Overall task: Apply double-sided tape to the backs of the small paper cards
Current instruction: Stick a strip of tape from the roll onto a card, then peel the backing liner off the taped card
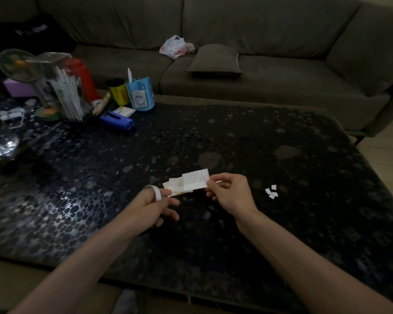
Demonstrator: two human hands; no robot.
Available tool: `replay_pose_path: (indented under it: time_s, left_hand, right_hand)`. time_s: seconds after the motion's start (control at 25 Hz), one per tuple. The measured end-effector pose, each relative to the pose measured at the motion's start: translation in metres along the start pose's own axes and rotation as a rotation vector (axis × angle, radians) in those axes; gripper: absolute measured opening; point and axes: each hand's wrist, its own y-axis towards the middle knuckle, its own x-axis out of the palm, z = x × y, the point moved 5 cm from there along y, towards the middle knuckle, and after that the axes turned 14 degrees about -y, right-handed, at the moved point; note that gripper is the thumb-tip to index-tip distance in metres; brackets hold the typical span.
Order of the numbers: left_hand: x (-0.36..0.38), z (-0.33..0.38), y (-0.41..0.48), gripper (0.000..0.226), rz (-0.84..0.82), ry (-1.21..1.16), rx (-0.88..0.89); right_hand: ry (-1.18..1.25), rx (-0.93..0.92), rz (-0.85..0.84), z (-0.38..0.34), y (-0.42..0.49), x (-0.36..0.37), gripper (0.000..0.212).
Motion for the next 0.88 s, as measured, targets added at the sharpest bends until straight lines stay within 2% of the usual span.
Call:
replay_pose_path:
  time_s: [0.12, 0.32, 0.4, 0.44, 0.52, 0.64, 0.76, 0.88]
  left_hand:
    - [-0.006, 0.004, -0.013, 0.023, -0.156, 0.056, 0.096]
    - [-0.015, 0.017, -0.028, 0.027, -0.212, 0.218, 0.281]
    - [-0.012, 0.022, -0.031, 0.028, -0.237, 0.238, 0.351]
    - [-0.010, 0.025, -0.032, 0.029, -0.251, 0.244, 0.388]
    - [-0.003, 0.030, -0.033, 0.029, -0.279, 0.236, 0.439]
    - [0.014, 0.031, -0.034, 0.027, -0.326, 0.234, 0.473]
    - [0.033, 0.030, -0.035, 0.023, -0.368, 0.253, 0.482]
    - [0.052, 0.027, -0.031, 0.028, -0.376, 0.314, 0.482]
  right_hand:
    - [-0.031, -0.015, 0.017, -0.004, 0.004, 0.019, 0.009]
    - [-0.235, -0.085, 0.114, -0.014, -0.001, 0.031, 0.014]
    - [-0.259, -0.138, 0.120, -0.021, -0.008, 0.027, 0.010]
    - [-0.226, -0.202, 0.099, -0.026, -0.013, 0.024, 0.008]
    - [-0.179, -0.413, 0.035, -0.040, -0.028, 0.014, 0.020]
    - [-0.285, -0.707, -0.069, -0.054, -0.057, -0.001, 0.037]
    - [-0.360, -0.794, -0.082, -0.050, -0.071, -0.016, 0.043]
    - [-0.403, -0.806, 0.026, -0.043, -0.074, -0.036, 0.042]
